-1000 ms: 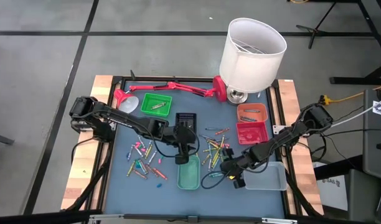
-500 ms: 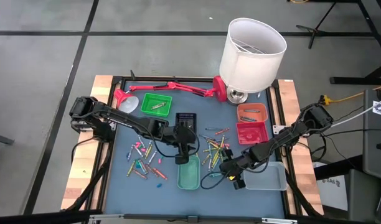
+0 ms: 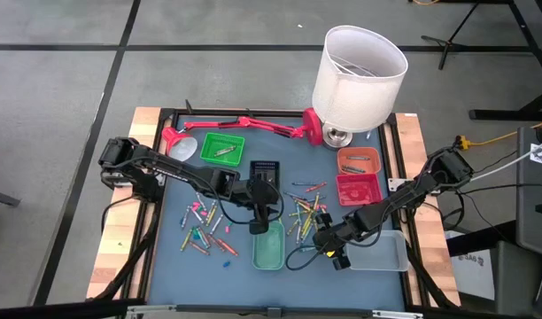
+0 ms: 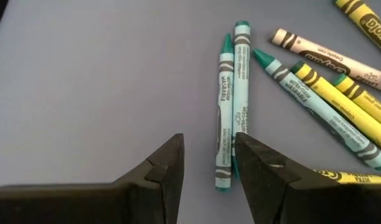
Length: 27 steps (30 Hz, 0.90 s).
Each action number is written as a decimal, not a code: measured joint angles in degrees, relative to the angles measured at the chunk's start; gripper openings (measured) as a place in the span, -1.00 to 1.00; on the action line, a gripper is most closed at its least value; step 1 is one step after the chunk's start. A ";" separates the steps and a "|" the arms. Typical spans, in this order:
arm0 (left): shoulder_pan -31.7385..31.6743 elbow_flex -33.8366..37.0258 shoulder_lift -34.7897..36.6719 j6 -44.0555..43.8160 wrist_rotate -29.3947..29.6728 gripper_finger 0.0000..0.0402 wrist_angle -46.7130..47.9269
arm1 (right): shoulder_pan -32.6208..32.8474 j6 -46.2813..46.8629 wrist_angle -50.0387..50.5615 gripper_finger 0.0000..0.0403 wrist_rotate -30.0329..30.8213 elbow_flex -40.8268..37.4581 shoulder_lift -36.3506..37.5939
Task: Sort crayons
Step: Put the blue green crayon into the orange bin
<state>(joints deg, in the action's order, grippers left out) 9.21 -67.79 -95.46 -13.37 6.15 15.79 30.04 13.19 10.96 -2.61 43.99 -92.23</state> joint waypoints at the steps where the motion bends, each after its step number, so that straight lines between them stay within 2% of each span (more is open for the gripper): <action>1: 0.00 0.00 0.00 0.00 -0.01 -0.46 0.00 | 0.00 -0.02 -0.04 -0.29 -0.02 0.00 0.00; 16: 0.00 0.00 0.00 0.00 0.00 -0.46 0.00 | 0.00 -0.13 3.08 -0.29 -1.06 -0.04 0.00; 27: -0.02 0.00 0.00 0.00 -0.01 -0.46 0.00 | -0.07 -0.18 6.80 -0.29 0.92 -0.04 0.00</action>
<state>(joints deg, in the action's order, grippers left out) 9.19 -67.79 -95.46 -13.37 6.14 15.79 29.98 13.01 17.75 -1.69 43.94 -92.23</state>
